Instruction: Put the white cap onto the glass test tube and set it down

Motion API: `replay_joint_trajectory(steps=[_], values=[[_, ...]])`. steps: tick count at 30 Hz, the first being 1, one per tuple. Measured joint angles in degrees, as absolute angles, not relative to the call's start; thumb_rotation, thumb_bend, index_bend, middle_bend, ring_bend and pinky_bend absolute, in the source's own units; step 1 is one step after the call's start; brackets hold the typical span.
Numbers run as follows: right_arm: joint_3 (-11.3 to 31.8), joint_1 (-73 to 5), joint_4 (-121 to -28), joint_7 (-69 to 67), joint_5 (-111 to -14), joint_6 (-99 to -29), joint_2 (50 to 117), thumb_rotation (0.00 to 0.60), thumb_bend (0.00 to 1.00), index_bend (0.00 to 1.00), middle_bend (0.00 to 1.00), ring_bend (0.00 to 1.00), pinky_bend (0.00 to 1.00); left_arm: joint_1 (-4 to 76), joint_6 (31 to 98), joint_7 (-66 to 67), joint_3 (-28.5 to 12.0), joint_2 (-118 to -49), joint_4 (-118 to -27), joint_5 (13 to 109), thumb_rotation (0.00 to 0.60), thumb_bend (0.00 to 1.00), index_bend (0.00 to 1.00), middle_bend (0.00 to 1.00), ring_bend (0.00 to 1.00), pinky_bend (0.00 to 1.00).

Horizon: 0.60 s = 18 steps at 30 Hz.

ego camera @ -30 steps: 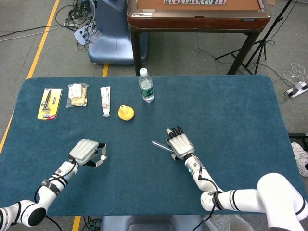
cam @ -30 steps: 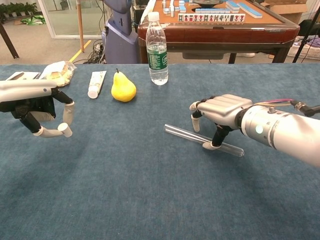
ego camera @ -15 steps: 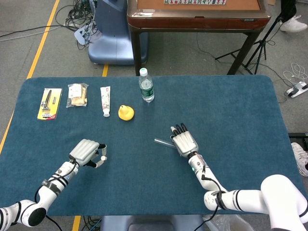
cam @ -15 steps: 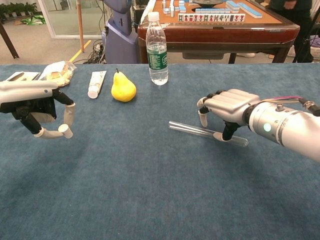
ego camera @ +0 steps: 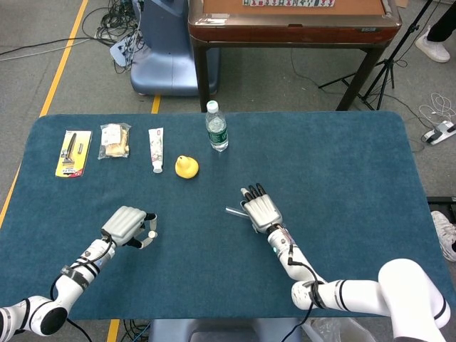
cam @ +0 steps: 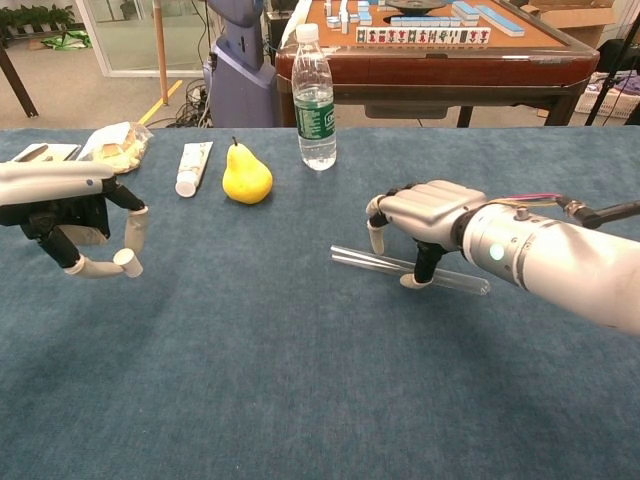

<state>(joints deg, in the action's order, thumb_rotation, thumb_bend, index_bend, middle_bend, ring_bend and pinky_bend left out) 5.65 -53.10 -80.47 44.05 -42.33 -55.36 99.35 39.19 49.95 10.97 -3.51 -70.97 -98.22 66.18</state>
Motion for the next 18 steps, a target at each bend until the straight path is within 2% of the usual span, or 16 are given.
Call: replay_joint_trajectory(steps=[14,18], values=[[7.37,-54.36,-76.99,46.38,-40.10,-55.46,102.76,0.600,0.33,0.42,0.12,0.00,0.00,38.86,50.00,10.29,-3.31,-70.32,-98.34,66.75,0.600,0.29,0.60,1.00,1.00,1.00],[7.31,-54.38,-76.43,46.38,-40.68,-55.39,103.33,0.600,0.39,0.45,0.13,0.00,0.00,38.83,49.90,10.08,-3.31,-70.22,-98.17,66.80,0.600,0.29,0.60,1.00,1.00,1.00]])
